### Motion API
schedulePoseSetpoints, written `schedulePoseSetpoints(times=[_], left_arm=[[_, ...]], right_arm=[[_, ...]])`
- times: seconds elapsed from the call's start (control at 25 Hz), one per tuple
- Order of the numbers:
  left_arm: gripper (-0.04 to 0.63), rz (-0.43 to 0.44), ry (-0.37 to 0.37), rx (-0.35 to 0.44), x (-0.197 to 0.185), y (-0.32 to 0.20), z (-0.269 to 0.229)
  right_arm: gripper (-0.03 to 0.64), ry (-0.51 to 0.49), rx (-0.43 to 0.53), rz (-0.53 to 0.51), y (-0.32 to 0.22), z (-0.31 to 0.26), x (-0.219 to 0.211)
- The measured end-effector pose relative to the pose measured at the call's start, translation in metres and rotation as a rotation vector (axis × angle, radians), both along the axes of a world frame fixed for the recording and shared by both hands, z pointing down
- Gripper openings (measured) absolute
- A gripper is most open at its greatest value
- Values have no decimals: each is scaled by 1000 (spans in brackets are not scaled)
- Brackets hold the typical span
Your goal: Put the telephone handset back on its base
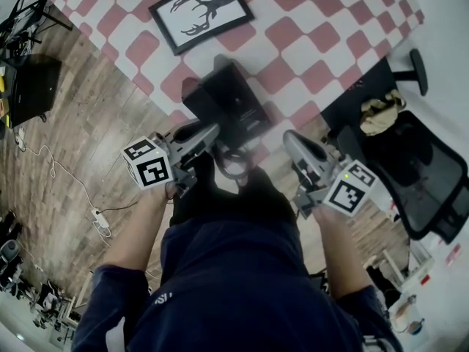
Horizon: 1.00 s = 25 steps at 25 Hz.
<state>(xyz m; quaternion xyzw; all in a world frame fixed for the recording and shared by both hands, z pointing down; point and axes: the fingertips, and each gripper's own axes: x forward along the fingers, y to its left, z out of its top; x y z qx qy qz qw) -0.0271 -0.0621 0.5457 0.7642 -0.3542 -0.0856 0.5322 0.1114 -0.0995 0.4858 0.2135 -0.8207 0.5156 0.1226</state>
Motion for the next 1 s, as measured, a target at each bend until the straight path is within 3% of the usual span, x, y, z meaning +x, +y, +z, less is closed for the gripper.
schedulePoseSetpoints(times=[0.52,0.76,1.0], left_arm=[[101,5,53,-37,2,2,7],[215,32,20,-1,5,7,-3],[224,-16,-18,-16,-16,23,-12]], right_arm=[[17,8,-9,-15,0,7,-9],[17,9,9,-10,-4,3,-13],[17,2,39,14,-10,-11,-16]])
